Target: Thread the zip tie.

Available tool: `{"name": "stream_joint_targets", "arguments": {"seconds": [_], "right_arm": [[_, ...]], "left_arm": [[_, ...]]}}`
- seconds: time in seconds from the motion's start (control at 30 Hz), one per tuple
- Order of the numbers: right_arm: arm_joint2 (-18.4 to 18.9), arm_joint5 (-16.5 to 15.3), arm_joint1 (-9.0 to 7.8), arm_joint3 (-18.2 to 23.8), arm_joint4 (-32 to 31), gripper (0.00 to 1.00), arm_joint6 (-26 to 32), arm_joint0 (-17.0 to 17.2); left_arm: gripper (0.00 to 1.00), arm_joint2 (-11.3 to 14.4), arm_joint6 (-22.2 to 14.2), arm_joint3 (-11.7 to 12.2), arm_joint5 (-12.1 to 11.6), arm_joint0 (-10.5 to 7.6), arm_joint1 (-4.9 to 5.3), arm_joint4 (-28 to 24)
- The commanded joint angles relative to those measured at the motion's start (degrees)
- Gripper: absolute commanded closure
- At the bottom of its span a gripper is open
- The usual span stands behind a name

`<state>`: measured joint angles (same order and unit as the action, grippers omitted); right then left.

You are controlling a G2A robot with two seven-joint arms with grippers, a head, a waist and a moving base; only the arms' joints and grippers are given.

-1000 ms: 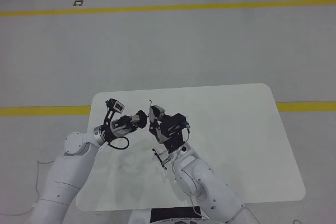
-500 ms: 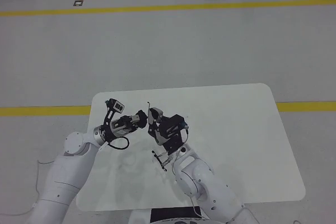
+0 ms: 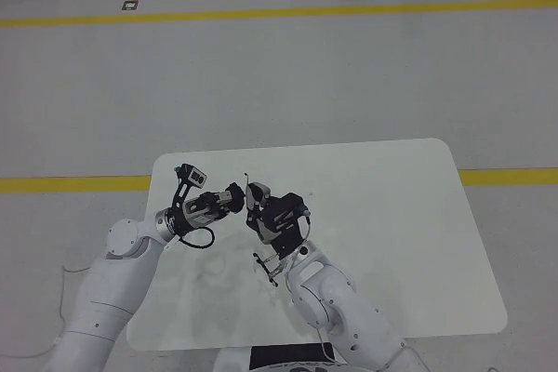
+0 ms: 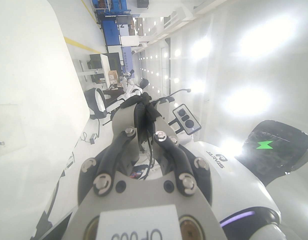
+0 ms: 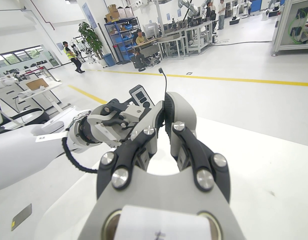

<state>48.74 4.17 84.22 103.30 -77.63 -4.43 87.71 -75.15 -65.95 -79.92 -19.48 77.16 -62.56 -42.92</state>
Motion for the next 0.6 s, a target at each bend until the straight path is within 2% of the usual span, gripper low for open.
{"name": "stream_joint_targets", "arguments": {"seconds": [0.0,0.27,0.57], "right_arm": [[0.08,-0.1,0.01,0.29,0.56,1.0,-0.51,0.13],[-0.05,-1.95,-0.05,0.13,1.58,1.0,-1.29,0.25],[-0.18,-0.37,-0.01,-0.55,0.23,1.0,0.52,-0.07]], "left_arm": [[1.0,0.0,0.0,0.0,0.0,0.0,0.0,0.0],[1.0,0.0,0.0,0.0,0.0,0.0,0.0,0.0],[1.0,0.0,0.0,0.0,0.0,0.0,0.0,0.0]]}}
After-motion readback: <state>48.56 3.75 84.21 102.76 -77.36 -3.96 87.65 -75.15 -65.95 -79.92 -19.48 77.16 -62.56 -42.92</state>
